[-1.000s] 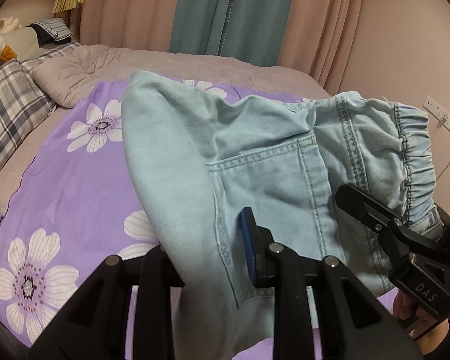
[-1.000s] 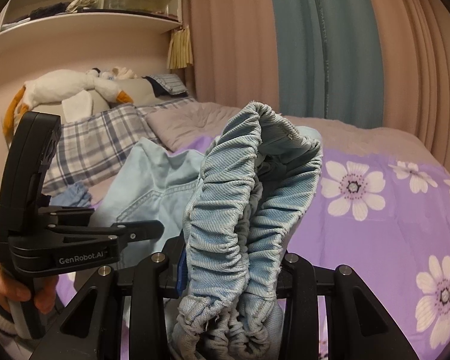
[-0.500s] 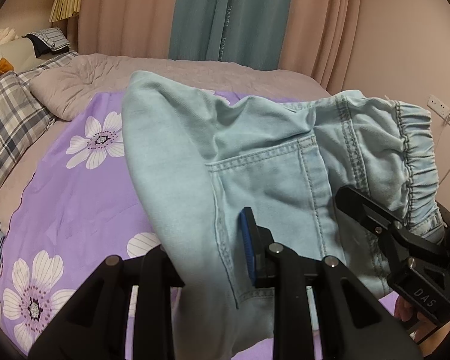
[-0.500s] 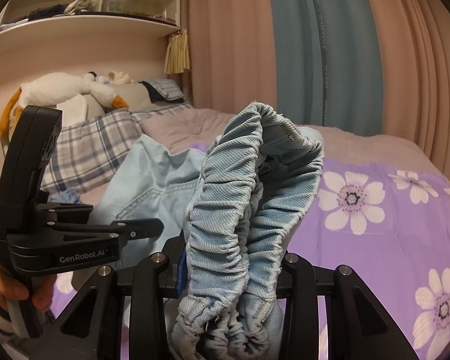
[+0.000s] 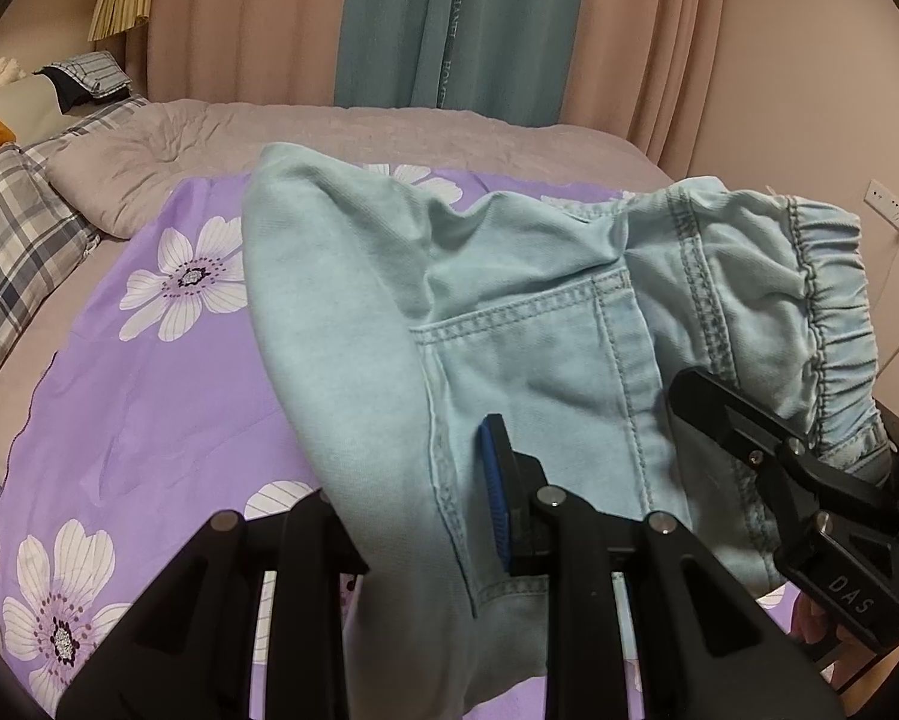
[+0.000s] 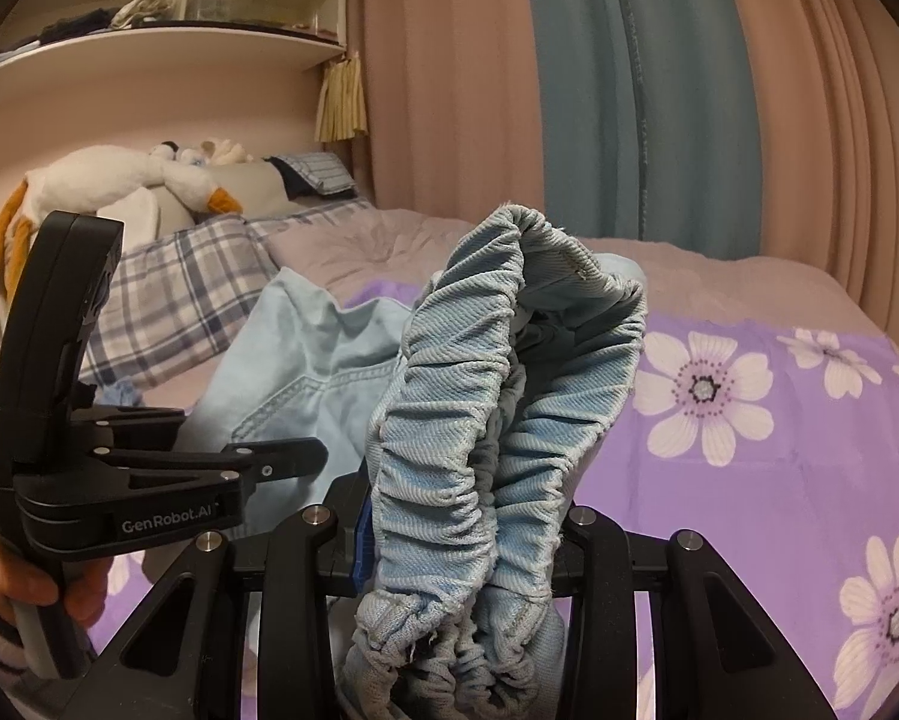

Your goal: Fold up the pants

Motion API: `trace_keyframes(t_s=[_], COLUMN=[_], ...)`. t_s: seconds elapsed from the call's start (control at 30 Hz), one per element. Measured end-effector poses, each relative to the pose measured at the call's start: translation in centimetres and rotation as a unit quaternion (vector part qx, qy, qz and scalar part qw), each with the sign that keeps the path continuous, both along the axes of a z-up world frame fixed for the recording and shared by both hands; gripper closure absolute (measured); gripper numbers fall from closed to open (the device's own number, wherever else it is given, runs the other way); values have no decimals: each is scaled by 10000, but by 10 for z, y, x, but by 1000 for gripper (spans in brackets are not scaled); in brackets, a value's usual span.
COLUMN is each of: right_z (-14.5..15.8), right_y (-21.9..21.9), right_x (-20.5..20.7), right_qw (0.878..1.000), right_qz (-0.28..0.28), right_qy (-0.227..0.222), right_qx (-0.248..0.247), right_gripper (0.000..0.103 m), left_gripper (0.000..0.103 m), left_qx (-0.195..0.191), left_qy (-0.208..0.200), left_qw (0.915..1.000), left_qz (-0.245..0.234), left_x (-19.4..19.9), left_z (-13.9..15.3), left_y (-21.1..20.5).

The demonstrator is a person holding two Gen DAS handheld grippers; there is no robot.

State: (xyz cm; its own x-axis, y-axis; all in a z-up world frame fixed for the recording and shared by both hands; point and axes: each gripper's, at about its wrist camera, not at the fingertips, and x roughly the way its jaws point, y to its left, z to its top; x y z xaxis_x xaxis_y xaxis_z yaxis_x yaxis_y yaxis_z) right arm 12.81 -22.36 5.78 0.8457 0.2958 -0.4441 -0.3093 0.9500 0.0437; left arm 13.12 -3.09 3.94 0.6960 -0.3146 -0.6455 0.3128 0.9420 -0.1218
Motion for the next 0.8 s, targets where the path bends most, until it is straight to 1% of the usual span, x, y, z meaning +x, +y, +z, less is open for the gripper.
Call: trace_keyframes(t_s=[0.43, 0.63, 0.8], right_z=[-16, -29, -42], right_y=[6, 7, 5], right_x=[15, 25, 35], right_qw=[9995, 9987, 9975], right_qz=[-111, -189, -247], right_qy=[289, 474, 663], right_qx=[43, 59, 89], right_gripper=[63, 63, 63], left_gripper=[79, 79, 79], left_qx=[89, 110, 235], left_qy=[295, 423, 566], left_qw=[9995, 9990, 9981], left_qz=[35, 27, 10], left_x=[28, 43, 53], left_z=[-26, -42, -59], left_y=[-9, -14, -19])
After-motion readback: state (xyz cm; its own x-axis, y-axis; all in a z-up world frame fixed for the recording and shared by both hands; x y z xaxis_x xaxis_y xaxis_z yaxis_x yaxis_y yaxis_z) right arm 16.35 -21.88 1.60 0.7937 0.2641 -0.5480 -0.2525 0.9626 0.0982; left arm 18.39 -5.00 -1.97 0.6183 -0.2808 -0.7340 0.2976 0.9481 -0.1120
